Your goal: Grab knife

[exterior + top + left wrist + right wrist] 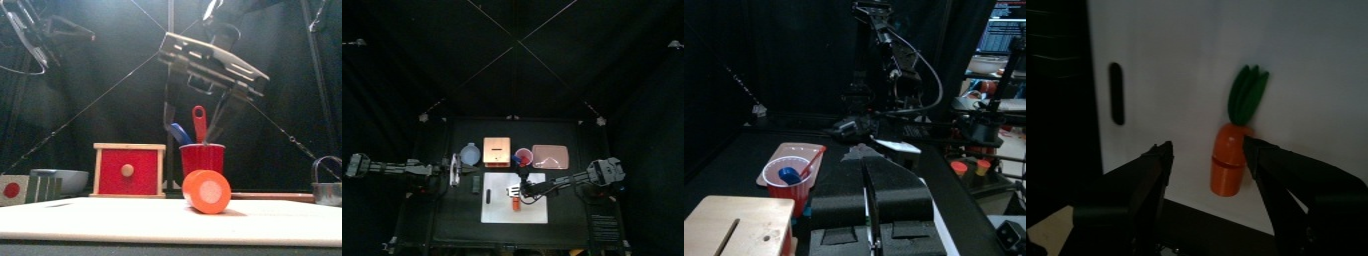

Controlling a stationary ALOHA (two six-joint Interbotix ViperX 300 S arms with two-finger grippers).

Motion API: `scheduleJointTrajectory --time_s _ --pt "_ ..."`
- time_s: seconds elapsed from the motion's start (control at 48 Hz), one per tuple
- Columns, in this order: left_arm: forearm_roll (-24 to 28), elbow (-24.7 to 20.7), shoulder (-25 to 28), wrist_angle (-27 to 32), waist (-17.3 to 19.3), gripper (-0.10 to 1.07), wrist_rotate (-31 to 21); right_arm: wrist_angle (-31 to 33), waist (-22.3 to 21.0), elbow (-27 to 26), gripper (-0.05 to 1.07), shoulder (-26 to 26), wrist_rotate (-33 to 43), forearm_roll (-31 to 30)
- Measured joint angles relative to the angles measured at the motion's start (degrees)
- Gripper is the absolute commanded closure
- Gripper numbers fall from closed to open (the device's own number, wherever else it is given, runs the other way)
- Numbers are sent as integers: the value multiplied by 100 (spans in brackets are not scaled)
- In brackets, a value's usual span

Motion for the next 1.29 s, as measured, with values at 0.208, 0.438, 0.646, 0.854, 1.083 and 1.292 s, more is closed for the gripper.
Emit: scheduleJointTrajectory --time_s 0.208,0.438,0.646,0.854,1.083,1.292 --pt "0 -53 0 -44 -35 89 35 -211 439 554 14 -844 -9 -1556" --pt "0 -79 0 -62 -70 89 26 -888 1090 1705 16 -1995 -26 -2936" --pt "44 -79 0 -62 -105 89 53 -1046 1301 2698 17 -3085 -79 -4500" --pt "281 -79 70 -53 88 89 53 -1072 1283 3595 18 -4104 -53 -6117" --pt "255 -79 360 -26 431 89 26 -1090 1055 3999 22 -4641 -62 -6864" --pt "255 -158 545 -26 431 89 44 -1362 1002 4104 49 -4623 -62 -7277"
